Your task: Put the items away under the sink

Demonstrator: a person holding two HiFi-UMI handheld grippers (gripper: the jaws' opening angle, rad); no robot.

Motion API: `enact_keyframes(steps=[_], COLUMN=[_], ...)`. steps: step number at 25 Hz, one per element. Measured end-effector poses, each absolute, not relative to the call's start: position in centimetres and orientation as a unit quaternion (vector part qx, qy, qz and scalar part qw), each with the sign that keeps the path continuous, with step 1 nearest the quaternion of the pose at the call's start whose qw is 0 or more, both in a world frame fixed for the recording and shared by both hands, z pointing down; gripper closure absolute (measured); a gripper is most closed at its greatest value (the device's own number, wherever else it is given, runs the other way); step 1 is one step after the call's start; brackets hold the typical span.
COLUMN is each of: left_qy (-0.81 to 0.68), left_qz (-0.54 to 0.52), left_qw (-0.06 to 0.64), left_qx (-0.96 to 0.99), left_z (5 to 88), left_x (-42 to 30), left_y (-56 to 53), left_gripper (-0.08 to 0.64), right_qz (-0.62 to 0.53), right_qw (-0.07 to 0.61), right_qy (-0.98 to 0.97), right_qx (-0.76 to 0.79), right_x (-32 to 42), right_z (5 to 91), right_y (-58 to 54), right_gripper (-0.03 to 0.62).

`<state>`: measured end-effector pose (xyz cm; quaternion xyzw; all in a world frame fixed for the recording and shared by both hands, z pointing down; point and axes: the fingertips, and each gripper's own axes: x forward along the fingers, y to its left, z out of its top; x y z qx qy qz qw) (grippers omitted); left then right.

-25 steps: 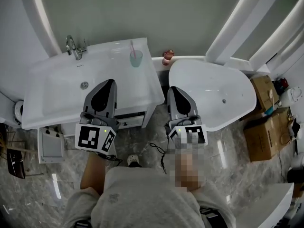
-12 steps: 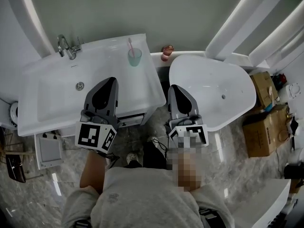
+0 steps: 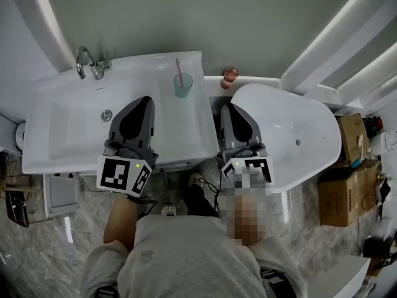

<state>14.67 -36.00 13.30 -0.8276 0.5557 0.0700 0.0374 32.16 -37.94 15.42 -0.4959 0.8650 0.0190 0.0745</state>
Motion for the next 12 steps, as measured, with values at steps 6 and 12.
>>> enact_keyframes(steps=[6, 12], left_qy=[0.578, 0.589], left_qz=[0.071, 0.058], left_qw=[0.044, 0.037], left_qx=[-0.812, -0.805], left_z=[12.9, 14.5], left_x=[15.9, 17.1], left_y=[-40.2, -43.9], left_gripper=[0.552, 0.552], right_qz=[0.027, 0.02], right_qw=[0.076, 0.07], right_qy=[0.884, 0.901], right_qx=[-0.461, -0.428], right_x=[32.4, 32.1], right_z=[14.4, 14.9], right_y=[-43.5, -47.9], right_gripper=[0.58, 0.58])
